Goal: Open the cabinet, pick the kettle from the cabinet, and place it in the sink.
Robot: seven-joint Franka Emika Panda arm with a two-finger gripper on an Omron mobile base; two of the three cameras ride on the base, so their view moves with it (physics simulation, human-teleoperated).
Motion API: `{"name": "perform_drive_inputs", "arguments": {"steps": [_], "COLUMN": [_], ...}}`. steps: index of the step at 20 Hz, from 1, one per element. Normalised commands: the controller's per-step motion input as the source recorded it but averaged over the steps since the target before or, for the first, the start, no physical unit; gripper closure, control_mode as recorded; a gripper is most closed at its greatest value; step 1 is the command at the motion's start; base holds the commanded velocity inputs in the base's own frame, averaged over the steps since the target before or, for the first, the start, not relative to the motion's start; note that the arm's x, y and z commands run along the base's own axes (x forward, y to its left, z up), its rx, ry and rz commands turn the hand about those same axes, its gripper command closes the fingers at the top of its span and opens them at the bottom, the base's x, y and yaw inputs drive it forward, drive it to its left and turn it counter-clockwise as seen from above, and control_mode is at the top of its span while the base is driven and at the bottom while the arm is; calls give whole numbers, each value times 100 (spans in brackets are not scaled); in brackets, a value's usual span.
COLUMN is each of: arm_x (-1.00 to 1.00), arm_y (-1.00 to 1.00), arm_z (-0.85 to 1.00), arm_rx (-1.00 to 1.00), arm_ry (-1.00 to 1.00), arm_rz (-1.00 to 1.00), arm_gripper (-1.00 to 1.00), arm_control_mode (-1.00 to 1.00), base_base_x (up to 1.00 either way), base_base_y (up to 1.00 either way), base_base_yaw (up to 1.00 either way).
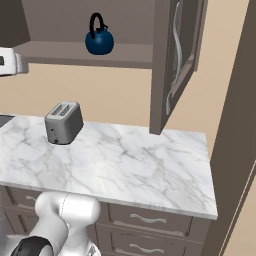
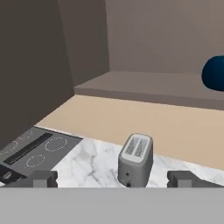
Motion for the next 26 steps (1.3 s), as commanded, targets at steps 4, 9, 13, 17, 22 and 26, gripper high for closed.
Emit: {"name": "perform_drive_inputs", "arguments": {"steps": [4,9,13,17,22,26], "arm_x": [18,13,15,14,17,25], "arm_y": [-26,-29,-30,-36,-36,-36], "arm_z": [30,22,13,5,0,0], "arm_rx": [-13,-10,-4,0,3,6], "arm_ry": [0,-3,-1,-7,-10,-3], "arm_rz": [-12,-14,-21,-17,-18,-19], "arm_gripper": [-100,-100,-100,-100,-100,-100], "arm_control_mode": [-100,-100,-100,-100,-100,-100], "base_base_x": [0,0,0,0,0,0], "base_base_y": [0,0,0,0,0,0], "base_base_yaw": [0,0,0,0,0,0]}}
